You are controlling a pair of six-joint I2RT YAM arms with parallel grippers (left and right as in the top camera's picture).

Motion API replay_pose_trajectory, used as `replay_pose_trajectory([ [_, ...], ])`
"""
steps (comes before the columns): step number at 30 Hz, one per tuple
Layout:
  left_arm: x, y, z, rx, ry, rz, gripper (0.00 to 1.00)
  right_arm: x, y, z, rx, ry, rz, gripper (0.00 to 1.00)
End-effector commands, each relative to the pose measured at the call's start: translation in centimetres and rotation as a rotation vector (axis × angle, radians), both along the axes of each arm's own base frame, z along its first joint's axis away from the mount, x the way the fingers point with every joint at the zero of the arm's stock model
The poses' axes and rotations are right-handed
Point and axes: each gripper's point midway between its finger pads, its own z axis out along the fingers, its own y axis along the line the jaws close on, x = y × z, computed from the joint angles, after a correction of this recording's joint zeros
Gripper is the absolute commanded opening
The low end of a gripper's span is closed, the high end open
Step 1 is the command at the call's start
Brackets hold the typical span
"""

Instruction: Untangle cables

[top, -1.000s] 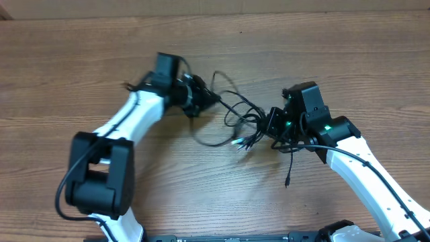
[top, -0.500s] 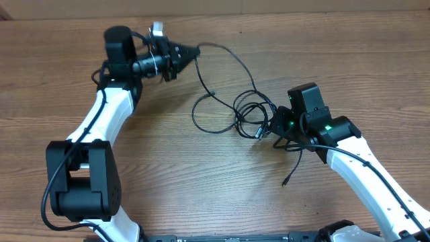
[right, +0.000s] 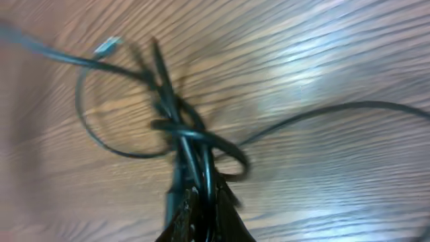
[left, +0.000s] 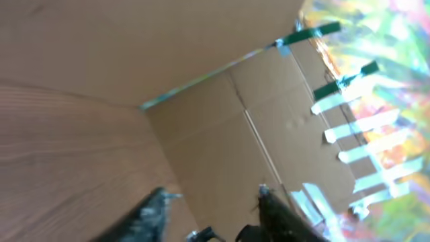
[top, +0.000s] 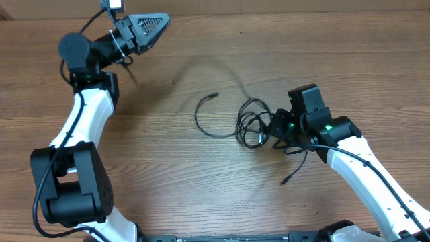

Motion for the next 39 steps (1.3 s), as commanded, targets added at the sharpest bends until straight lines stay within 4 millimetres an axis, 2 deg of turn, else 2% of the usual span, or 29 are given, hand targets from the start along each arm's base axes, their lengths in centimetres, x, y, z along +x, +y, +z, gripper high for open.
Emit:
replay_pose_trajectory([
  [1, -1.4, -1.6, -0.8, 0.113, -0.121, -0.078, 0.79, -1.0, 3.4, 2.3, 0.203, 0.009, 0.115, 0.04],
  [2, -1.3, -1.7, -1.9, 0.121, -0.079, -0.082, 0.89, -1.4, 4.4, 3.0, 0.263, 0.015, 0.151, 0.04],
  [4, -1.1, -1.9, -3.8, 0.129, 0.019, -0.088, 1.0, -2.0, 5.9, 4.2, 0.361, 0.02, 0.212, 0.04],
  [7, -1.7, -2.2, -6.6, 0.14, 0.156, -0.108, 1.0, -2.1, 7.4, 5.8, 0.466, 0.008, 0.258, 0.04],
  [11, -2.9, -3.3, -8.9, 0.178, 0.214, -0.148, 1.0, -1.0, 8.0, 7.2, 0.505, -0.068, 0.288, 0.04],
  [19, -4.9, -6.1, -10.6, 0.222, 0.222, -0.231, 1.0, 0.5, 8.7, 9.1, 0.535, -0.191, 0.323, 0.04],
  [23, -6.8, -8.5, -10.2, 0.241, 0.082, -0.335, 0.97, 2.0, 9.0, 10.9, 0.563, -0.286, 0.322, 0.04],
  [25, -7.5, -9.7, -10.2, 0.255, 0.021, -0.369, 0.96, 2.5, 8.9, 11.2, 0.573, -0.284, 0.277, 0.09],
  [27, -7.5, -10.4, -10.8, 0.288, 0.011, -0.36, 0.94, 2.8, 8.4, 10.6, 0.547, -0.272, 0.243, 0.19],
  [29, -7.1, -10.7, -12.2, 0.341, 0.07, -0.315, 0.97, 3.0, 7.4, 8.9, 0.48, -0.229, 0.176, 0.23],
  [33, -6.7, -9.6, -17.9, 0.564, 0.312, -0.155, 1.0, 2.6, 4.6, 5.3, 0.309, -0.137, 0.049, 0.3],
  [35, -7.7, -8.6, -20.8, 0.697, 0.438, -0.095, 1.0, 2.3, 2.9, 3.9, 0.23, -0.1, -0.004, 0.33],
  [39, -10.1, -7.3, -22.9, 0.833, 0.609, -0.042, 1.0, 2.1, 0.6, 2.6, 0.151, -0.067, -0.044, 0.39],
])
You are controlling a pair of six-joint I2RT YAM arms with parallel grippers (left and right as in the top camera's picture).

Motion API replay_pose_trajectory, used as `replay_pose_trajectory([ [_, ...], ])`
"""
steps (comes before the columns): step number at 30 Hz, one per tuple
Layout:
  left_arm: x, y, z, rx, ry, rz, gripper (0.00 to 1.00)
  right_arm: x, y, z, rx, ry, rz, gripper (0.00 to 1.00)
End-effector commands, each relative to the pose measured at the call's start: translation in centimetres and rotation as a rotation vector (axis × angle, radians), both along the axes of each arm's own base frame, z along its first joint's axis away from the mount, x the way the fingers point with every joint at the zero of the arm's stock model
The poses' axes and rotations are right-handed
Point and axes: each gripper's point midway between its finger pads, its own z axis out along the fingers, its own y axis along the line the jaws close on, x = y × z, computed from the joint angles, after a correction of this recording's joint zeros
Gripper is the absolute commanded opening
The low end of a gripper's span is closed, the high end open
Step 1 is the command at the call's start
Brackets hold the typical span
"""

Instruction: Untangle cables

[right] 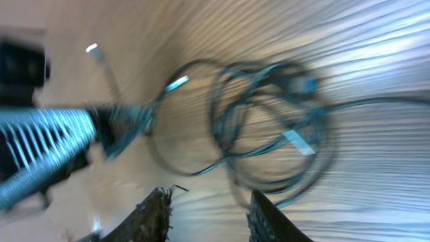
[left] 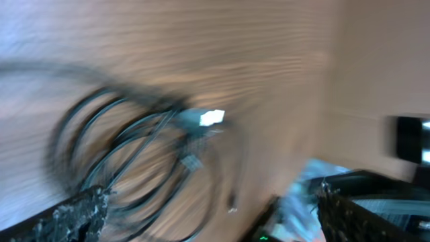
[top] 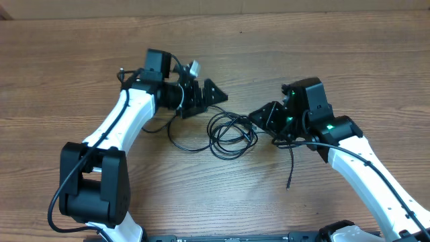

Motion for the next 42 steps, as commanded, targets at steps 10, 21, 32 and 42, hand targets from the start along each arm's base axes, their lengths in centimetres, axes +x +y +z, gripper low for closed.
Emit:
replay_pose_trajectory([
  [10, -6.6, 2.8, 0.4, 0.424, 0.276, 0.335, 1.0, 0.2, -9.8, -2.1, -0.184, 0.096, -0.231, 0.43],
  [21, -9.0, -5.6, -4.0, 0.23, 0.48, 0.462, 0.82, -0.3, -10.6, -2.4, -0.19, 0.13, -0.251, 0.43],
  [32, -10.1, -6.6, -7.1, 0.331, 0.475, 0.669, 0.56, -0.9, -10.6, -2.6, -0.206, 0.139, -0.224, 0.42],
  [42, -8.0, -7.6, -11.6, 0.379, 0.347, 0.632, 0.04, -2.2, -10.7, -3.1, -0.223, 0.189, -0.203, 0.42],
])
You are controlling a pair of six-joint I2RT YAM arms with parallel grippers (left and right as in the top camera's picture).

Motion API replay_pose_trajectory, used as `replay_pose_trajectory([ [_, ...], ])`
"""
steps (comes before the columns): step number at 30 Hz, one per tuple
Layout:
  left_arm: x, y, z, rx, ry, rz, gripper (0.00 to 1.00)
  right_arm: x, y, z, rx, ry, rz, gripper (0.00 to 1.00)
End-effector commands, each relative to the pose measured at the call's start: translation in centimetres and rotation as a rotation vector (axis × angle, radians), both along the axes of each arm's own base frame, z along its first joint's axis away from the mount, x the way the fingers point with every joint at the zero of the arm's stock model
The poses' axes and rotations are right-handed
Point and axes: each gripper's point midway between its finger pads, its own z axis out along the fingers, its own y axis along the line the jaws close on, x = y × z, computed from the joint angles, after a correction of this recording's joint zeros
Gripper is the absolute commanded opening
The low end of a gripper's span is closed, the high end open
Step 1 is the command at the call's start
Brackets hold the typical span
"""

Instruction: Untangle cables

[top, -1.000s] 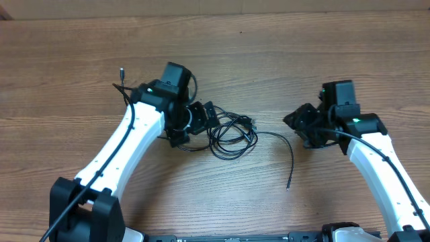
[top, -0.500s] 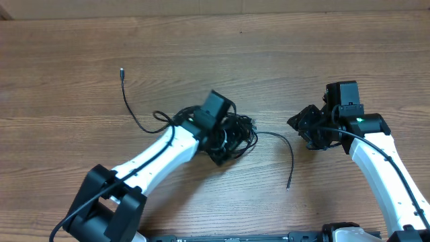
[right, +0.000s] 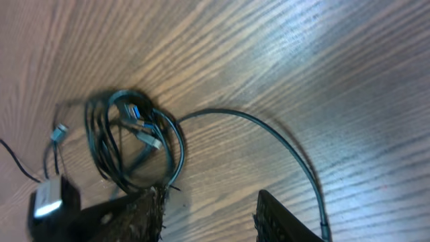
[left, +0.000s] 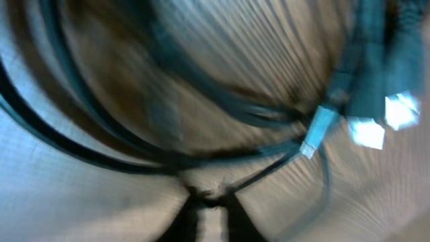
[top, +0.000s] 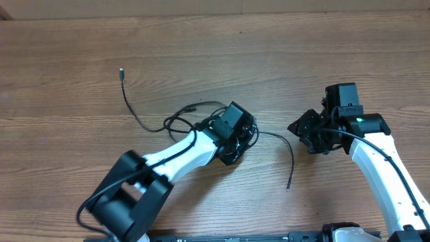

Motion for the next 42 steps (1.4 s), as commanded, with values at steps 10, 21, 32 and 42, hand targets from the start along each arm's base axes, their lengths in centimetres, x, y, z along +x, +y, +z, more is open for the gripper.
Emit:
replay_pose_trajectory([
  [10, 6.6, 0.1, 11.7, -0.104, -0.535, -0.524, 0.04, 0.1, 0.1, 0.8, 0.002, -0.035, 0.038, 0.34],
  [21, 4.3, 1.5, 26.9, -0.352, -1.032, -0.877, 0.04, 1.6, 4.6, 3.9, 0.221, -0.218, 0.276, 0.4],
  [32, 2.4, 1.2, 30.1, -0.488, -1.19, -1.013, 0.04, 2.6, 8.1, 8.2, 0.427, -0.427, 0.459, 0.46],
  [42, 0.6, 0.7, 35.0, -0.687, -1.323, -1.078, 0.04, 4.3, 11.8, 9.1, 0.292, -0.596, 0.578, 0.61],
])
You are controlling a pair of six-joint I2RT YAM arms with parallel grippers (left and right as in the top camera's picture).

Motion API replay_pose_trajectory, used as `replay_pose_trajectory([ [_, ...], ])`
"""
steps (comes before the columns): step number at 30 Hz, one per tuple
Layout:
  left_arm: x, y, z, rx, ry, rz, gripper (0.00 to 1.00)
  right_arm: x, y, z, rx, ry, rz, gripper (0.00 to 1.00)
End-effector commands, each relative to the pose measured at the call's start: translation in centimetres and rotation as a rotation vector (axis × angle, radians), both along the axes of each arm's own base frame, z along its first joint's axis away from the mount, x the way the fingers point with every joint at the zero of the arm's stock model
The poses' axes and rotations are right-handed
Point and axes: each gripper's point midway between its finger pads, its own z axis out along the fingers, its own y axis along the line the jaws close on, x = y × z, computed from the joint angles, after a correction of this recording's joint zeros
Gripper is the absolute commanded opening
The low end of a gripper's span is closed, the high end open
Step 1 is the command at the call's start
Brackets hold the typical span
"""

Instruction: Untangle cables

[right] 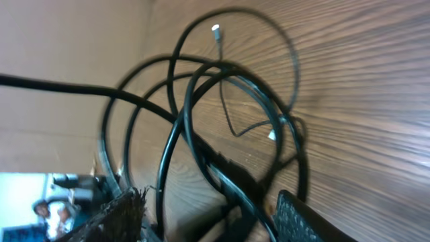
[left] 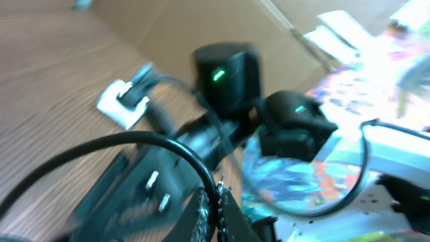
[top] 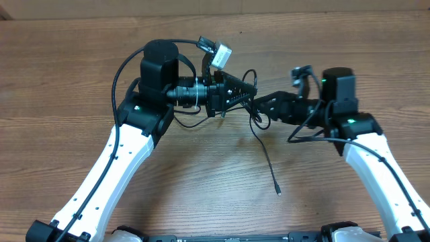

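A tangle of thin black cables hangs between my two grippers over the middle of the wooden table. One strand trails down to a loose plug. My left gripper points right and is shut on a black cable; the pinch shows in the left wrist view. My right gripper faces it from the right. It stands open, and several cable loops cross between its fingers. A small connector tip sticks up from the loops.
A cardboard wall runs along the back edge of the table. The left arm's own grey cable arcs over its wrist, with a white camera block above the gripper. The right arm's body fills the left wrist view.
My left gripper was down on the tangle at the table's centre and is now raised further back, holding a cable. My right gripper has come left from the right side, and cable loops now lie between its fingers.
My right gripper was shut on the tangle while the left was open, far back left. Then both were open beside the tangle. Then the left was down on the bundle and the right stood off to the right. Now the left holds a cable up between both grippers.
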Motion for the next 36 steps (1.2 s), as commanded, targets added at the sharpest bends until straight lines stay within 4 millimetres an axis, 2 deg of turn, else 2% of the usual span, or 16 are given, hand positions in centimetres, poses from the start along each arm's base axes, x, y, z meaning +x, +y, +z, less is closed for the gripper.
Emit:
replay_pose_trajectory([
  [1, -1.2, 0.2, 2.7, -0.068, 0.003, -0.07, 0.04, 0.2, 0.8, -0.5, -0.119, -0.059, -0.033, 0.61],
  [5, -1.4, 1.0, 6.4, -0.158, -0.053, -0.099, 0.04, 0.3, 0.6, -2.7, -0.288, -0.042, -0.131, 0.62],
  [8, -1.3, 2.7, 9.2, -0.219, -0.08, -0.089, 0.04, 0.5, -1.6, -4.3, -0.406, 0.017, -0.271, 0.62],
  [10, -1.0, 4.2, 10.7, -0.251, -0.089, -0.061, 0.04, 0.3, -2.4, -4.9, -0.446, 0.042, -0.302, 0.62],
  [13, 0.0, 6.8, 12.1, -0.282, -0.088, -0.001, 0.04, 0.0, -3.1, -5.5, -0.481, 0.06, -0.318, 0.62],
  [17, 1.7, 10.0, 12.5, -0.294, -0.031, 0.091, 0.04, -0.5, -3.5, -6.0, -0.506, 0.085, -0.319, 0.62],
  [22, 2.8, 11.6, 12.6, -0.308, 0.002, 0.15, 0.04, -1.5, -0.8, -5.1, -0.388, 0.091, -0.188, 0.68],
  [25, 3.8, 12.1, 13.6, -0.37, 0.029, 0.21, 0.04, -2.6, 1.9, -3.7, -0.279, 0.037, -0.013, 0.7],
  [28, 4.8, 12.7, 14.5, -0.44, 0.09, 0.264, 0.04, -3.8, 4.1, -2.1, -0.192, -0.057, 0.158, 0.79],
  [33, 5.6, 13.5, 15.7, -0.531, 0.168, 0.308, 0.05, -1.2, 3.0, -3.0, -0.346, -0.179, 0.081, 0.96],
  [36, 5.9, 13.9, 16.4, -0.578, 0.183, 0.331, 0.04, -1.0, 4.7, -2.7, -0.294, -0.215, 0.126, 1.0],
])
